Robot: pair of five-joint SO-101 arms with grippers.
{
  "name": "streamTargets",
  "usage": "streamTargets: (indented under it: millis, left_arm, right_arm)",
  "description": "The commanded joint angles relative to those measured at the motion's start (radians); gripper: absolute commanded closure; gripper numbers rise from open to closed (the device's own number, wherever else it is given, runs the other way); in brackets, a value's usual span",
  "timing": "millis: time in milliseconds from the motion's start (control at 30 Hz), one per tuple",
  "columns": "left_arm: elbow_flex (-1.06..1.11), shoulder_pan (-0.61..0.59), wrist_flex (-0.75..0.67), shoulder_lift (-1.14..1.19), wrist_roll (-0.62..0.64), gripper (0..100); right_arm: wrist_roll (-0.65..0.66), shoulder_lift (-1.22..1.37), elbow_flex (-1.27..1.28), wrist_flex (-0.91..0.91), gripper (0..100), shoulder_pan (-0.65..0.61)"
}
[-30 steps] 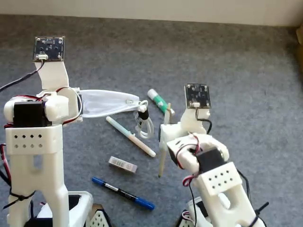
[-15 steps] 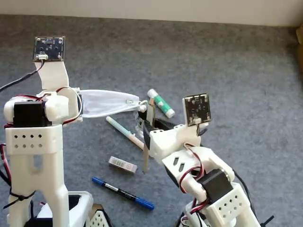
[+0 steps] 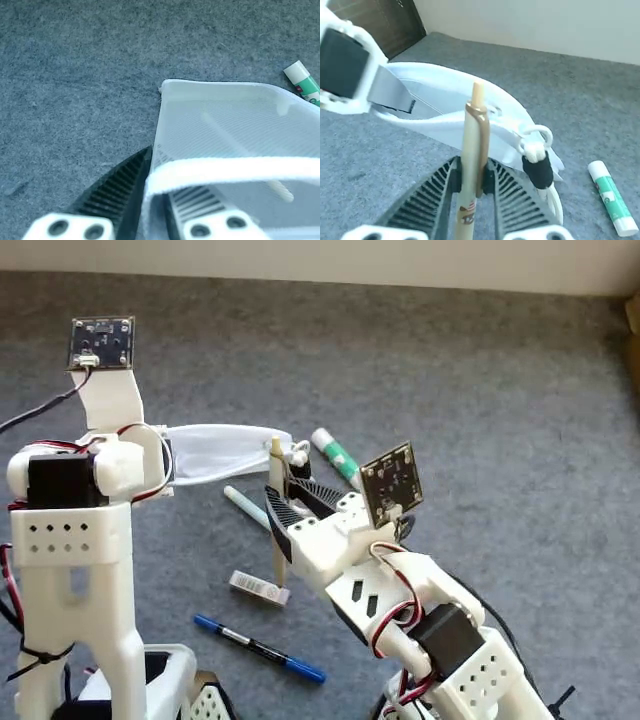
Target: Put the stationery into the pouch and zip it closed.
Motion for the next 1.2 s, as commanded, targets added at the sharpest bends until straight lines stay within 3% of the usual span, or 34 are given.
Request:
streamTargets:
  millis: [0, 367, 900, 1167]
  left_arm:
    - [0.013, -0.01, -0.005, 0.013, 0.008, 99]
    - [0.013, -0.01, -0.005, 0.013, 0.008, 99]
    - [0.013, -0.01, -0.006, 0.013, 0.008, 99]
    - [0.013, -0.01, -0.006, 0.013, 0.008, 99]
  right_arm:
    - [0.023, -0.022, -0.021, -0.061, 99.4, -0.025]
    - [0.135, -0.019, -0.021, -0.337, 99.4, -0.036]
    - [0.135, -0.015, -0.022, -0.748, 99.4, -0.035]
    - [0.143, -0.012, -0.015, -0.854, 99.4, -0.028]
